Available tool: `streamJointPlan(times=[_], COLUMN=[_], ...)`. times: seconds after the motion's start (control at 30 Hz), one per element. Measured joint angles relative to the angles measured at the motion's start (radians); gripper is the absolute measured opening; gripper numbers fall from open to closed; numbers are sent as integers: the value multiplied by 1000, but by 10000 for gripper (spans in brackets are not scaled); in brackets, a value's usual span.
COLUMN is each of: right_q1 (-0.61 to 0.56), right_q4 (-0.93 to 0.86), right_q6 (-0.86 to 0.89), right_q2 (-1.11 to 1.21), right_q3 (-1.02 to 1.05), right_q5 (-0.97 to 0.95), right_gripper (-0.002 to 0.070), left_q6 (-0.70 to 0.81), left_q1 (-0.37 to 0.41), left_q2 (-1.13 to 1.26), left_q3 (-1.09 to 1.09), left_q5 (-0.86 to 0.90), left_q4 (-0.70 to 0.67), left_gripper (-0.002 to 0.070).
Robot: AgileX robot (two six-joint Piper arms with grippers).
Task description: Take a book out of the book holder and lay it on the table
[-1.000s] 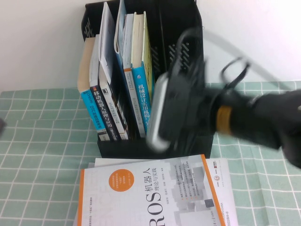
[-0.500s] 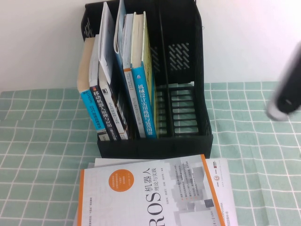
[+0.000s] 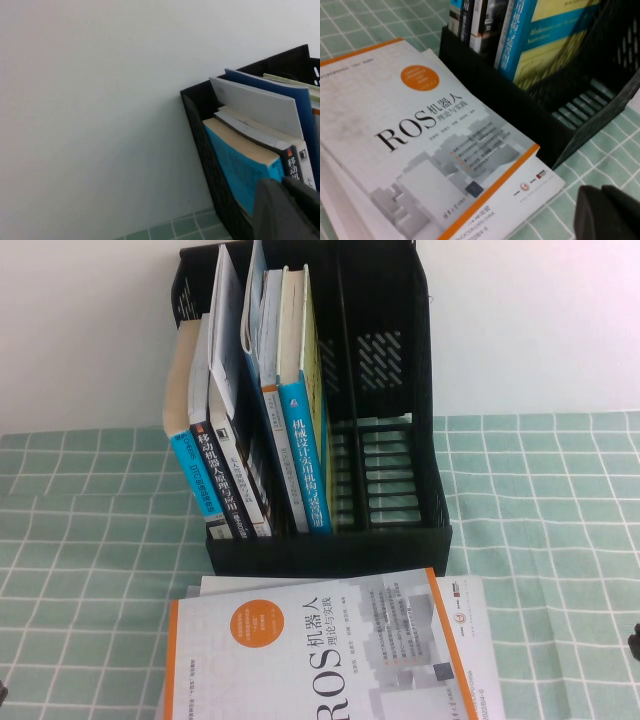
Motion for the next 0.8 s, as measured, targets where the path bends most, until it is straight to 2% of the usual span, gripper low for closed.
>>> streamJointPlan(times=[0.07, 0.13, 0.17, 0.2, 0.23, 0.3, 0.4, 0.47, 0.53, 0.8], right_q1=[0, 0, 0, 0, 0, 0, 0, 0, 0, -2], right_q4=[25, 98, 143, 163, 179, 193, 189, 153, 118, -88], right_q6=[20, 49, 63, 71, 75, 80, 84, 89, 99, 205], right_q2=[-37, -71, -92, -107, -125, -152, -181, -201, -225, -390], right_q3=[49, 66, 69, 69, 69, 69, 69, 69, 69, 71], right_q5=[-41, -41, -39, -37, -37, -35, -35, -35, -35, -35], right_gripper=[-1, -1, -1, -1, -1, -1, -1, -1, -1, -1], left_q6=[20, 108, 200, 322, 467, 794, 1193, 1332, 1401, 1446], left_q1=[0, 0, 0, 0, 0, 0, 2, 2, 2, 2], left_q2=[0, -2, -4, -4, -6, -23, -74, -122, -175, -340], left_q3=[13, 31, 40, 46, 50, 50, 65, 95, 143, 365], left_q5=[9, 50, 101, 155, 207, 369, 652, 747, 760, 589], left_q4=[-49, -201, -337, -536, -685, -1066, -1460, -1594, -1664, -1714], left_gripper=[-2, -2, -2, -3, -3, -3, -2, -2, -3, -3])
